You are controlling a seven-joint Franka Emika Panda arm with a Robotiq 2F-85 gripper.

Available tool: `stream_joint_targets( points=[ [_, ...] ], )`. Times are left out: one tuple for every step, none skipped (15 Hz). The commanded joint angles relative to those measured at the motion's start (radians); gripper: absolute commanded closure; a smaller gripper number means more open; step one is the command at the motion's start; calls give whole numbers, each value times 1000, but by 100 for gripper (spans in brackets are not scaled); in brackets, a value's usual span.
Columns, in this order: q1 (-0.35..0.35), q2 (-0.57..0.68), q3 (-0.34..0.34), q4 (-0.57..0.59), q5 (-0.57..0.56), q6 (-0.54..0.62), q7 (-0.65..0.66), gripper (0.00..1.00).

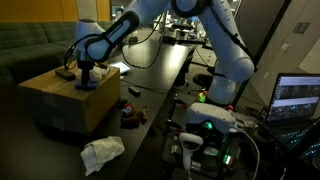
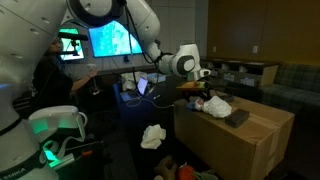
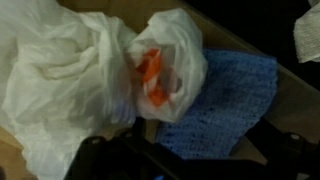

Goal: Swap the things on the table with the things on the box

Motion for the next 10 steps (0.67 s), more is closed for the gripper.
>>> stream_joint_targets(
  points=[
    [-4, 40, 2, 60, -2, -36, -30, 0],
    [-4, 44, 2, 65, -2, -44, -33, 0],
    [-4, 45, 1, 67, -5, -51, -37, 0],
    [-5, 47, 2, 70, -3, -58, -41, 0],
    [-6, 48, 2, 71, -4, -64, -44, 5],
    [-6, 48, 2, 72, -5, -67, -50, 26],
    [-8, 47, 3, 73, -4, -70, -55, 29],
    [-9, 44, 4, 72, -4, -69, -58, 30],
    [-12, 41, 6, 72, -3, -77, -66, 38],
    [-14, 39, 6, 74, -3, -80, -73, 45]
  ],
)
